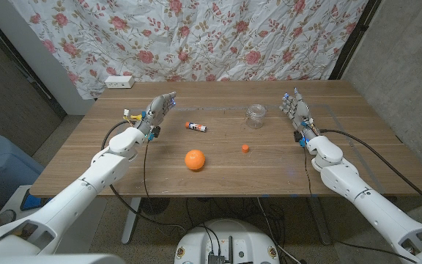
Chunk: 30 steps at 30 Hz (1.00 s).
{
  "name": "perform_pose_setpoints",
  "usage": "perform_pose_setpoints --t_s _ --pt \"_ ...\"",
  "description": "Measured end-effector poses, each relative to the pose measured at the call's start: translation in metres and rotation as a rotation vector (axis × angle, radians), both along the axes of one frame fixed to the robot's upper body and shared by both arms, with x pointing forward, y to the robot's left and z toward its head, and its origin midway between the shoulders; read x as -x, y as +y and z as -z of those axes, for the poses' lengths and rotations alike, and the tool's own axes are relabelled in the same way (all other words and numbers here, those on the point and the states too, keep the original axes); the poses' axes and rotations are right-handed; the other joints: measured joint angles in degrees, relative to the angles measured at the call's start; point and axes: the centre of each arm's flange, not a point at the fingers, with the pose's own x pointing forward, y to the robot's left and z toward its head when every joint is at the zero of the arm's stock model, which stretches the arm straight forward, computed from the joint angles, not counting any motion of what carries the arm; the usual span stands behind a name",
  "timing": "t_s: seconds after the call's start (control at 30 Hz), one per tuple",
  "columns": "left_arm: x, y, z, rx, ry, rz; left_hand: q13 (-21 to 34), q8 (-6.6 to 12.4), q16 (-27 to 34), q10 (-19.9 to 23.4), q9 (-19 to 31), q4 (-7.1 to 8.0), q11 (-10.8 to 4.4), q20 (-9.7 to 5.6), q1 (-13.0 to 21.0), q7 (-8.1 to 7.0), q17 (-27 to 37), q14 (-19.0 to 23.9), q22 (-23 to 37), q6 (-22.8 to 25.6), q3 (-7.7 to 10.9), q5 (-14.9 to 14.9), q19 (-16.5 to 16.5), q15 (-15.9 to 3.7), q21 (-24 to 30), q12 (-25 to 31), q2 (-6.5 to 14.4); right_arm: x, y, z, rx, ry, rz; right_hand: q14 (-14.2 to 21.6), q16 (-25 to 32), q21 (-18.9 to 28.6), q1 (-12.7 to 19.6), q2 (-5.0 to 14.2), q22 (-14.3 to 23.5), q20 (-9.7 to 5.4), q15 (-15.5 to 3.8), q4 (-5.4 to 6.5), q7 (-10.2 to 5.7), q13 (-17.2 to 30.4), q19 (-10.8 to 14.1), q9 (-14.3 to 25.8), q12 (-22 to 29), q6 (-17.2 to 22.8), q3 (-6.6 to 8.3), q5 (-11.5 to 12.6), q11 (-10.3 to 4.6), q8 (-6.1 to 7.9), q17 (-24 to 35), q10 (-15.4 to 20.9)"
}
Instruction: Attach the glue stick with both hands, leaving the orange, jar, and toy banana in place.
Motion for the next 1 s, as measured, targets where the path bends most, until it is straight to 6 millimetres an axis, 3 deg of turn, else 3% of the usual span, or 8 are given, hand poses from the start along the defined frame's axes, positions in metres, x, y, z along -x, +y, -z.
perform_pose_setpoints --t_s 0.23,0.27,0.63,1.0 --pt "0.004 0.000 -0.003 -0.082 -0.006 -0.022 0.00 0.00 0.00 1.57 0.00 -1.58 -1.57 0.00 0.45 -1.11 -0.01 0.62 0.00 1.11 -0.30 0.00 0.00 -0.61 0.00 0.40 -0.45 0.000 -0.001 0.002 -0.004 -0.002 0.001 0.42 0.00 0.00 0.00 0.00 -0.15 0.00 -0.17 0.00 0.00 0.00 0.00 0.00 0.00 0.00 0.00 0.00 -0.32 0.00 -0.20 0.31" --pt "0.009 0.000 -0.013 -0.129 -0.024 -0.027 0.00 0.00 0.00 1.82 0.00 -2.05 -1.83 -0.03 0.77 -1.33 -0.01 0.62 0.00 1.33 -0.30 0.00 0.03 -0.61 0.00 0.40 -0.77 0.001 -0.001 0.002 -0.006 -0.009 0.000 0.51 0.07 0.00 0.00 0.00 -0.15 0.00 -0.09 0.00 0.00 -0.18 0.00 0.00 0.00 0.00 0.00 0.00 -0.32 0.00 -0.27 0.31" --pt "0.016 -0.001 -0.030 -0.325 -0.033 -0.065 -0.01 0.43 0.00 3.64 -0.01 -4.41 -3.65 -0.17 4.01 -3.27 -0.01 1.24 0.01 3.27 0.06 -0.20 0.61 -1.22 0.00 0.39 -1.74 0.000 -0.002 0.008 -0.013 -0.012 -0.005 0.50 0.23 0.00 0.00 0.00 -0.15 0.00 -0.09 -0.25 0.00 -0.28 0.00 0.00 0.00 0.00 0.24 0.00 -0.32 0.00 -0.50 0.31" --pt "0.023 -0.004 -0.050 -0.539 -0.050 -0.119 -0.02 0.87 0.27 6.00 0.12 -4.71 -6.00 -0.21 8.04 -6.18 -0.01 2.77 0.01 5.08 0.36 -0.19 2.49 -1.48 0.00 0.89 -3.51 0.000 -0.005 0.011 -0.022 -0.016 -0.008 0.70 0.23 0.00 -0.55 0.52 -0.14 0.00 0.11 -0.25 0.00 -0.27 0.00 0.01 0.00 -0.01 0.24 0.00 -0.32 0.00 -0.53 0.30"
